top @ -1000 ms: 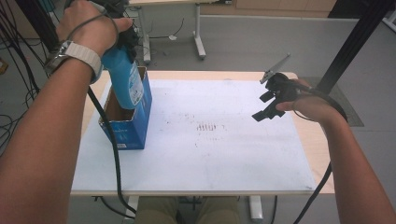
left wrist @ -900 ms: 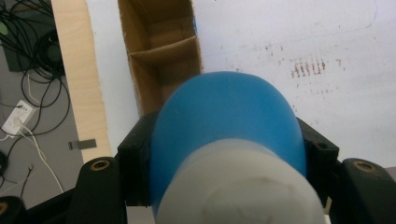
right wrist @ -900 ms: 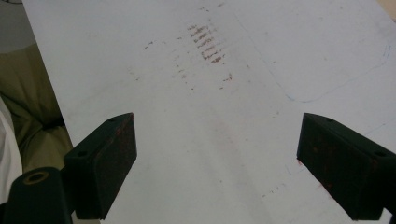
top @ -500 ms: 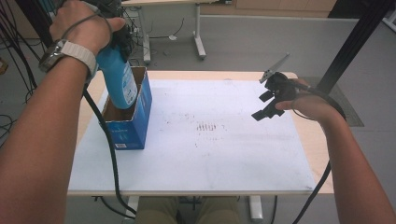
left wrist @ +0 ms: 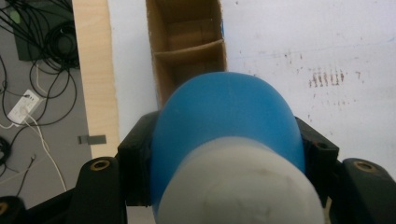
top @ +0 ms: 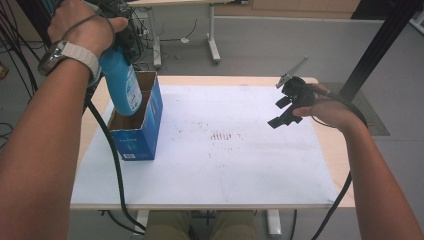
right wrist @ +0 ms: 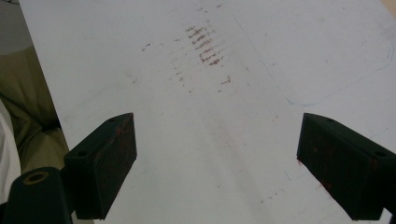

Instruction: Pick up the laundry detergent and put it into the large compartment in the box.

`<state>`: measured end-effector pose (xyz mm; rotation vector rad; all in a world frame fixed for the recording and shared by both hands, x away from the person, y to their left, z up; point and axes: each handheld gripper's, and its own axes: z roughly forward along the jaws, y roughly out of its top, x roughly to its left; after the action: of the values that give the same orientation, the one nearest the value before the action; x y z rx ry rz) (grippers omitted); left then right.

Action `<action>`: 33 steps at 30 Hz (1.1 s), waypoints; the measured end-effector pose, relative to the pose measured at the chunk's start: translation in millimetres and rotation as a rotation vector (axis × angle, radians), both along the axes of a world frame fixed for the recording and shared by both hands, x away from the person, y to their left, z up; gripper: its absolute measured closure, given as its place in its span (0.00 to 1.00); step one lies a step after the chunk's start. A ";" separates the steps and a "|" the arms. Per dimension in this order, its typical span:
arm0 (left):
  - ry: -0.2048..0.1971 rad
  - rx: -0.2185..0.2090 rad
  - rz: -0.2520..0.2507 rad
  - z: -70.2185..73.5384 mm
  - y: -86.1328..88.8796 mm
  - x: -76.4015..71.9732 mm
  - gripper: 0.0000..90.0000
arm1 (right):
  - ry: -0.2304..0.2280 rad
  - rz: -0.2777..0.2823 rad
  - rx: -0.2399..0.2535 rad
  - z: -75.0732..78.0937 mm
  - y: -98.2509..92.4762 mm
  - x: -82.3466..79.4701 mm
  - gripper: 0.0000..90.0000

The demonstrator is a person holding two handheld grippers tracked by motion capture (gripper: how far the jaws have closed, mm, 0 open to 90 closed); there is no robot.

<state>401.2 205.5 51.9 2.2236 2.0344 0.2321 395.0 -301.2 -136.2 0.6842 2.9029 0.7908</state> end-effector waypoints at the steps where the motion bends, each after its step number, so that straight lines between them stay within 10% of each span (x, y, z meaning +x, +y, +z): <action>1: 0.004 0.002 0.000 -1.4 0.3 1.4 0.41 | 0.002 0.000 -0.001 -0.3 0.3 0.7 0.14; 33: 0.011 0.017 -0.004 -41.9 8.5 21.4 0.41 | 0.032 -0.010 -0.004 -14.6 0.7 11.2 0.13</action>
<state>422.7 214.0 10.0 2.2439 2.0403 0.2388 406.1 -300.5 -150.7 0.7172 2.9263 0.7796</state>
